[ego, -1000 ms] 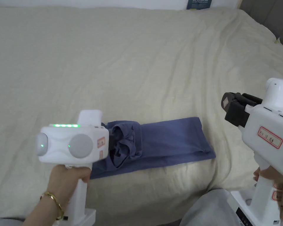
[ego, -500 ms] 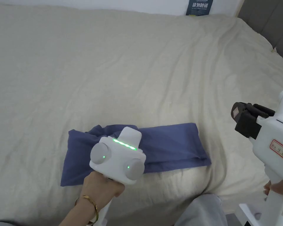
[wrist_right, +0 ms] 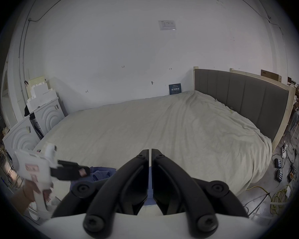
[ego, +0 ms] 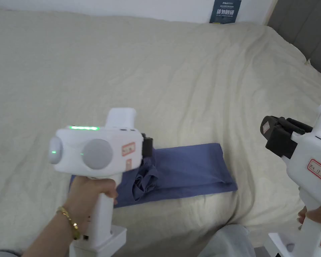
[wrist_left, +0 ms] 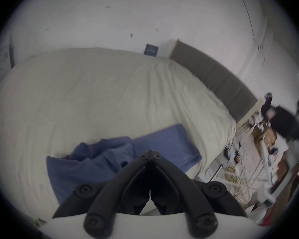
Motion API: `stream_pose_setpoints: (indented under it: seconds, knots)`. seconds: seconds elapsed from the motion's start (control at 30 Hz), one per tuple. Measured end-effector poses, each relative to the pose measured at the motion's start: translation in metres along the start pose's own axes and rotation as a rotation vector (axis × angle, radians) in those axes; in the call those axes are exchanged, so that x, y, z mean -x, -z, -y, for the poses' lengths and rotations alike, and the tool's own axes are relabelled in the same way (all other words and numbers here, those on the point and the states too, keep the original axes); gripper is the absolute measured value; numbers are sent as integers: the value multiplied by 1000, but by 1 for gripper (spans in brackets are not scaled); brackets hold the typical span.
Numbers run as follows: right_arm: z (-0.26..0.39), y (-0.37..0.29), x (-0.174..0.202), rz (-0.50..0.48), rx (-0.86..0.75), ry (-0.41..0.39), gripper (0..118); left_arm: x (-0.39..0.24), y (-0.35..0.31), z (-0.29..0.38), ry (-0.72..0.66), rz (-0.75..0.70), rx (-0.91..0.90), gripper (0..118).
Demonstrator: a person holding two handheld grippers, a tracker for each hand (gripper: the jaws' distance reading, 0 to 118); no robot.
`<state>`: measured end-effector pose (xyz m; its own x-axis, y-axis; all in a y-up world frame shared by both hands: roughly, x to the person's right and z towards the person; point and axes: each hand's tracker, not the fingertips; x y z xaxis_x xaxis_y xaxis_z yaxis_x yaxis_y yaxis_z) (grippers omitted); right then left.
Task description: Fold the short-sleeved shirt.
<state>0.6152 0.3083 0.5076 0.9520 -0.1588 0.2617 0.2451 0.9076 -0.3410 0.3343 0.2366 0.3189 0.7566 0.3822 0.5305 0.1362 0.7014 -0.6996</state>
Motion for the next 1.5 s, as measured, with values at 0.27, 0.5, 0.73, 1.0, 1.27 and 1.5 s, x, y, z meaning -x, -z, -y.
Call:
stream_pose_setpoints:
  seconds: [0.27,0.5,0.73,1.0,1.27,1.5]
  knots:
    - [4,10,7,-31,6,19,7,90,-45,-2,-147,-10,-72,101]
    - [6,22,18,-59,30,18,7,150,-40,38,-283,18,69,102]
    - [7,32,22,-71,60,24,7,192,-10,70,-384,41,215,101]
    - [14,40,29,-54,101,-4,7,171,9,70,-354,88,221,97]
    - [25,41,35,-45,139,-18,7,184,9,64,-503,68,265,18]
    - [17,36,31,-41,131,-37,7,193,-28,45,-550,36,248,17]
